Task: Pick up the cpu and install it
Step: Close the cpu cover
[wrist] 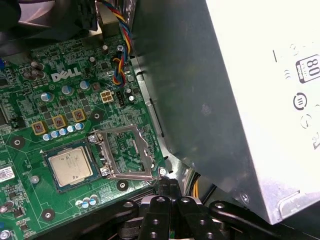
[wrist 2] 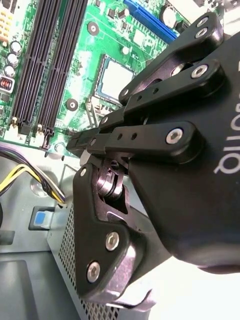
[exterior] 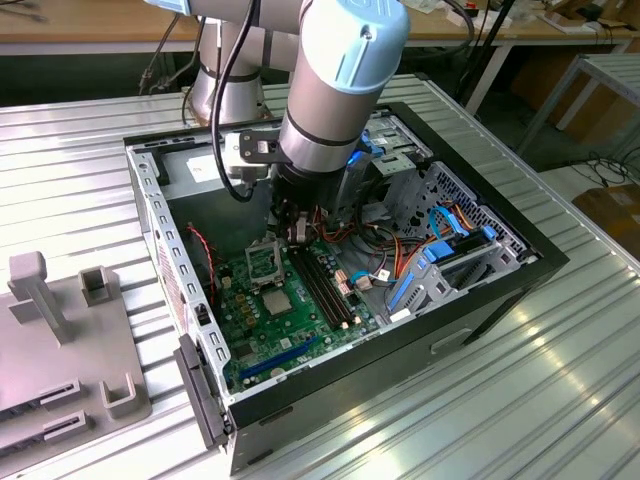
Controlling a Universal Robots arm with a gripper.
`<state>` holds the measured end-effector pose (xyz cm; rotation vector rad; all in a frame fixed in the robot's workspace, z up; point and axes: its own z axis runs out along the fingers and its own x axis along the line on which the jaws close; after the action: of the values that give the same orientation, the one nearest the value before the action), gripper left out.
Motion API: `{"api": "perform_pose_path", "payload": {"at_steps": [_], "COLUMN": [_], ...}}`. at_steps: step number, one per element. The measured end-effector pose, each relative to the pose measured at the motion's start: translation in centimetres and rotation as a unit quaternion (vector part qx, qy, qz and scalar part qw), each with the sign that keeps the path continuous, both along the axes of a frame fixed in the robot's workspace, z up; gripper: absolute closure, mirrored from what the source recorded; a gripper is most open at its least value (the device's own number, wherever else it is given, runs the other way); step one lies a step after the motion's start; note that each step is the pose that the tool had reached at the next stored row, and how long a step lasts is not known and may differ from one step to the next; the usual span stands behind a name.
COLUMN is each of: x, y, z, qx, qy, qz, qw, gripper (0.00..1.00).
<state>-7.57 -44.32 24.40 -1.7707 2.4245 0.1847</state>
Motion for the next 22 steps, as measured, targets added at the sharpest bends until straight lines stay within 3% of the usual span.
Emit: {"api": "perform_pose_path", "payload": {"at_steps": [5, 14, 22], "x": [-0.01, -0.13, 0.16], "y": [0.0, -0.09, -0.09], "z": [0.22, 0.38, -0.4], "qx": [-0.0028, -0.0036, -0.0037], "qy": [0.0003, 0.0003, -0.0012], "qz": [0.0, 0.0, 0.0], "qw": [1.0, 0.99999, 0.99999], "gripper": [0.89, 0.89, 0.89]}}
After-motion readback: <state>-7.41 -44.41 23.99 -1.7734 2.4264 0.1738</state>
